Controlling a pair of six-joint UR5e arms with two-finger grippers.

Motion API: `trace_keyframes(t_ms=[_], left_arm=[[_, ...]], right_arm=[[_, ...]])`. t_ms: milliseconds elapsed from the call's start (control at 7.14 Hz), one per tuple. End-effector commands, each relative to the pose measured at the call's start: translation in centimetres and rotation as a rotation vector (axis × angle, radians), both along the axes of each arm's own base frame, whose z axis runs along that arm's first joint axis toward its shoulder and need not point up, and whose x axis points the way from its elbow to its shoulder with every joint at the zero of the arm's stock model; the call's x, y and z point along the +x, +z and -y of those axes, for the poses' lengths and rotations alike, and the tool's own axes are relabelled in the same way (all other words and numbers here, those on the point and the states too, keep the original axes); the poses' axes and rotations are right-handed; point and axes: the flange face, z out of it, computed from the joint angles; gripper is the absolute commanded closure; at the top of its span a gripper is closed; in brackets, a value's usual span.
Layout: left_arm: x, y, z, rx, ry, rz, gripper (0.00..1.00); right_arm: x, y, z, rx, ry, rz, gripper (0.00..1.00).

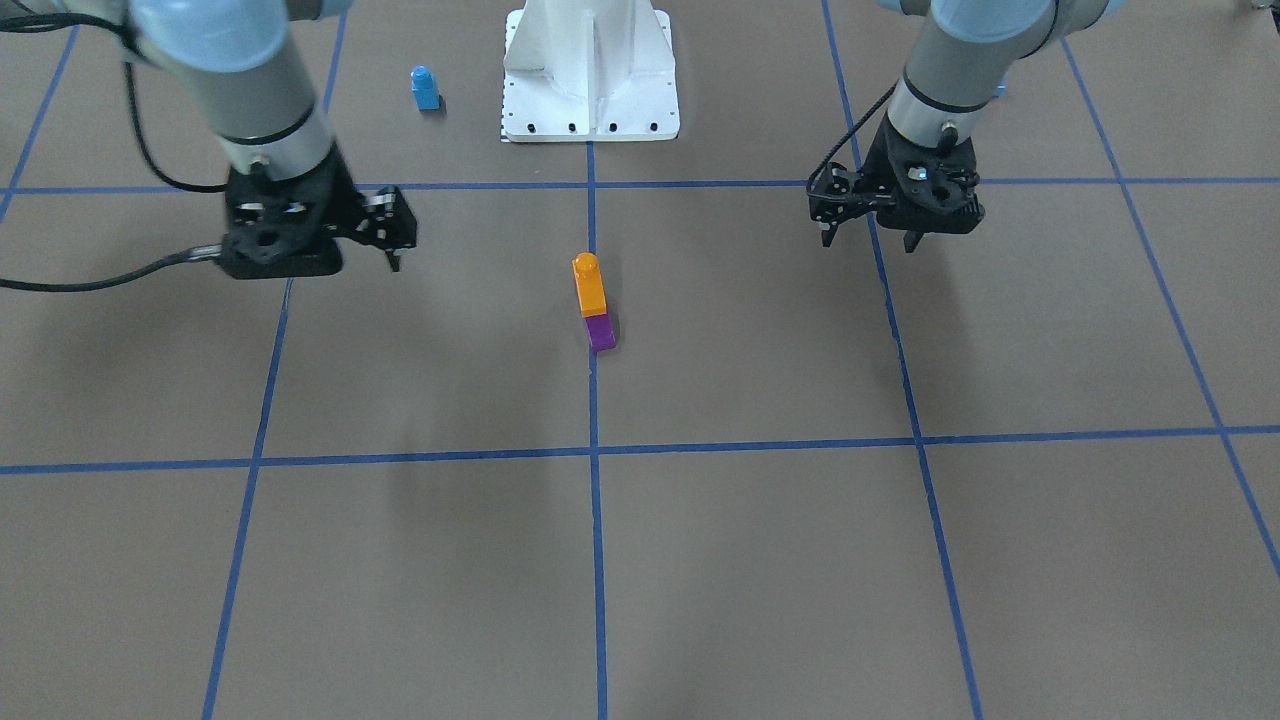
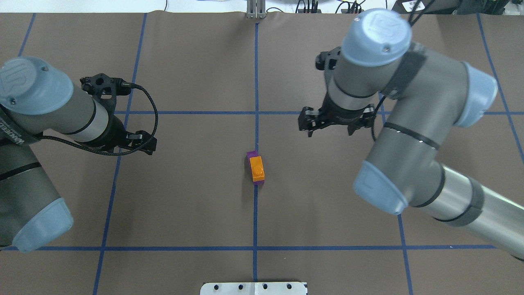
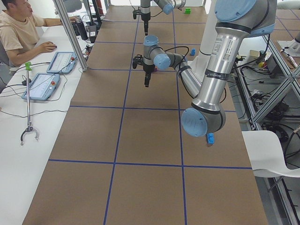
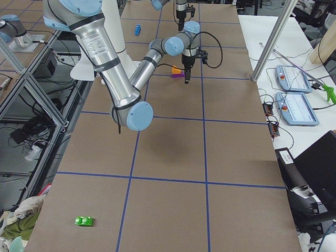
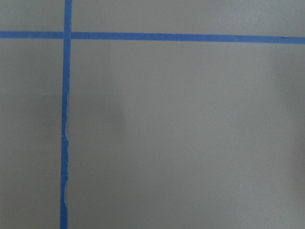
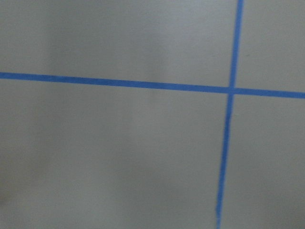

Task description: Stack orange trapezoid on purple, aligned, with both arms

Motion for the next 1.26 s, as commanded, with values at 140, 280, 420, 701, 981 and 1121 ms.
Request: trace_keyframes(t_ms=[140,280,420,701,981,1121], left_arm=[[-16.7,10.5,5.9,0.081,0.137,0.01,0.0],[-22.8,15.6,7.6,0.084,0.16,-0.01,0.0],[-29.5,21.8,9.1,0.087,0.168,-0.021,0.0],[-34.0,25.9,9.5,0.055,0.139,-0.003,0.0],[-34.0,26.4,9.2,-0.003,0.137,-0.004,0.0],[-34.0,26.3,9.2,-0.019,0.136,-0.006,0.0]], right_arm=[[19.8,15.7,3.0,-0.02,-0.053,-0.007,0.0],[24.4,20.4,3.2,-0.031,-0.067,-0.014,0.0],[29.8,24.6,3.6,-0.043,-0.053,-0.019,0.0],[36.9,33.8,3.0,-0.048,-0.105,0.012,0.0],[37.3,39.1,0.3,0.0,-0.101,0.059,0.0],[38.0,39.1,0.0,0.001,-0.078,0.084,0.0]])
